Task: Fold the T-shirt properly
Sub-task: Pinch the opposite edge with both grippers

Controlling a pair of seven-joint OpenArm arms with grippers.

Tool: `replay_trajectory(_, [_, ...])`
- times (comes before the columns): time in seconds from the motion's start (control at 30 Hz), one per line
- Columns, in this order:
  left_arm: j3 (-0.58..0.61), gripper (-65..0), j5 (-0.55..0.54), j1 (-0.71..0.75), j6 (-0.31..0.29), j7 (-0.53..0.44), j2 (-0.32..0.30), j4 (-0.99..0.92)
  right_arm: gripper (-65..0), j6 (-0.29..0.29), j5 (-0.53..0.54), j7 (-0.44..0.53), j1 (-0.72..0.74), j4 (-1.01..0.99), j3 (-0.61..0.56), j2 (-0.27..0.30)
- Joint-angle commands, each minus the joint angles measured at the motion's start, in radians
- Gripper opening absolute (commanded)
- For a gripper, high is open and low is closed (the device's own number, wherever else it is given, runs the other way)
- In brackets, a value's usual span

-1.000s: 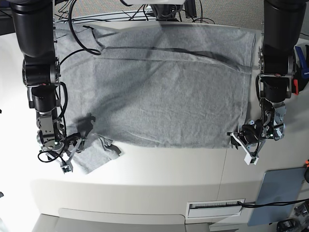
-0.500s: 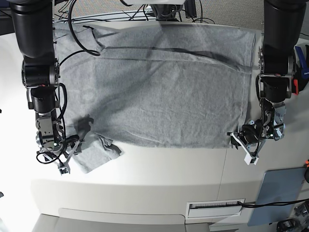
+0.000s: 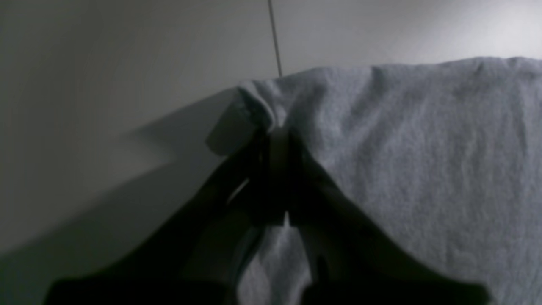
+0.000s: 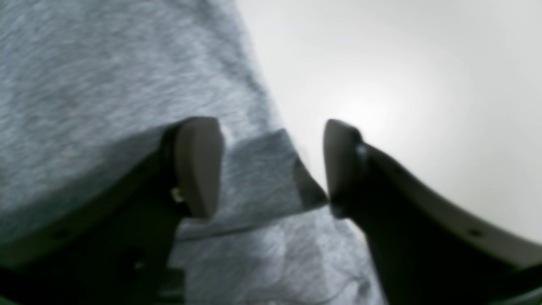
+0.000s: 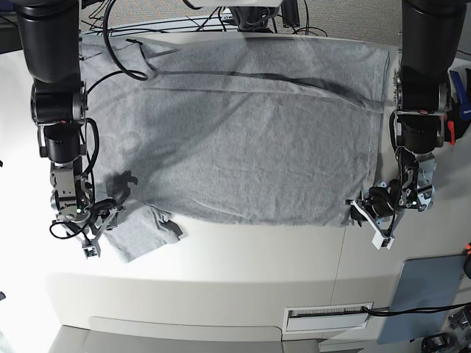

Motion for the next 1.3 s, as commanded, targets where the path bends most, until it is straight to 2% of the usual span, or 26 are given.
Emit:
replay_trajectory(0.0, [0.0,-65.0,0.018,-0.009,-0.004,0.034,-0.008,0.004,-35.4,-0.004,-0.021,-0.044,0.004,0.0,0.002,0.013])
replay_trajectory(0.13, [0.0,-65.0,0.014,-0.009,-0.004,0.033,-0.008,0.004,-53.5,-0.006,-0.023,-0.043,-0.006,0.0,0.002,0.014])
replay_trajectory(0.23, [0.0,-65.0,0.015,-0.009,-0.004,0.032,-0.007,0.004,-63.9,-0.031,-0.069,-0.023,-0.005,0.0,0.002,0.013])
replay_trajectory(0.37, [0.0,-65.0,0.015,-0.009,-0.004,0.006,-0.008,0.004,-65.0,-0.112,-0.125,0.015,-0.005,0.0,0.002,0.014])
replay_trajectory(0.57, [0.0,-65.0,0.016,-0.008,-0.003,0.0,-0.008,0.004,-65.0,-0.117,-0.127,0.009,-0.005,0.04,0.002,0.016])
replay_trajectory(0.63, [0.0,-65.0,0.016,-0.008,-0.003,0.0,-0.008,0.004,-60.0,-0.116,-0.127,-0.006,-0.005,0.073,0.002,0.02])
replay_trajectory(0.77, [0.0,-65.0,0.019,-0.003,-0.003,0.007,-0.008,0.004,-39.9,-0.11,-0.127,-0.031,-0.005,0.166,0.002,0.039])
replay_trajectory(0.83, [0.0,-65.0,0.02,-0.002,-0.003,0.016,-0.008,0.004,-33.2,-0.11,-0.126,-0.031,-0.005,0.198,0.002,0.052])
replay_trajectory(0.87, [0.0,-65.0,0.02,-0.002,-0.003,0.021,-0.008,0.004,-32.4,-0.108,-0.122,-0.031,-0.003,0.198,0.002,0.056])
replay_trajectory(0.97, [0.0,-65.0,0.019,-0.003,-0.003,0.022,-0.008,0.004,-32.4,-0.051,-0.039,-0.052,-0.009,0.18,0.002,0.073])
replay_trajectory(1.07, [0.0,-65.0,0.019,-0.003,-0.004,0.021,-0.008,0.004,-32.4,-0.05,-0.013,-0.035,-0.011,0.123,0.015,0.075])
replay_trajectory(1.17, [0.0,-65.0,0.019,-0.003,-0.004,0.021,-0.008,0.004,-32.4,-0.04,0.046,-0.002,-0.01,0.068,0.092,0.075])
replay_trajectory(1.27, [0.0,-65.0,0.019,-0.003,-0.004,0.021,-0.008,0.004,-32.4,0.076,0.117,0.007,-0.011,0.024,0.196,0.074])
